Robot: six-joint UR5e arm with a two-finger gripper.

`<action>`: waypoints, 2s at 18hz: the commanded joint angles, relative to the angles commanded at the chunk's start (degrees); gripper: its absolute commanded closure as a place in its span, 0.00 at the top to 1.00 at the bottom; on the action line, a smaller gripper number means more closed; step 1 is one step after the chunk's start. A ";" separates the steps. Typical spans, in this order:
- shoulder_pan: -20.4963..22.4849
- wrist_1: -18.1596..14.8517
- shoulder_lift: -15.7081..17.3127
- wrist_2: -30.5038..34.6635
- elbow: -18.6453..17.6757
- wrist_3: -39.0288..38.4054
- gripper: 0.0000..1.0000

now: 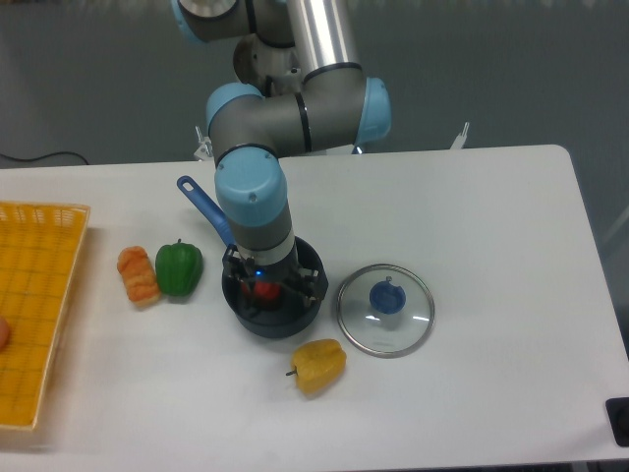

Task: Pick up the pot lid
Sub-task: 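Raise the gripper out of the saucepan and move it over the glass lid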

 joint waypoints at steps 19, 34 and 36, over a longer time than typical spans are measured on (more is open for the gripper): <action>1.94 0.44 2.82 0.79 -0.18 1.94 1.00; 6.94 2.02 2.38 3.43 -0.26 -1.49 1.00; 8.35 1.94 1.77 3.25 -0.44 -0.79 1.00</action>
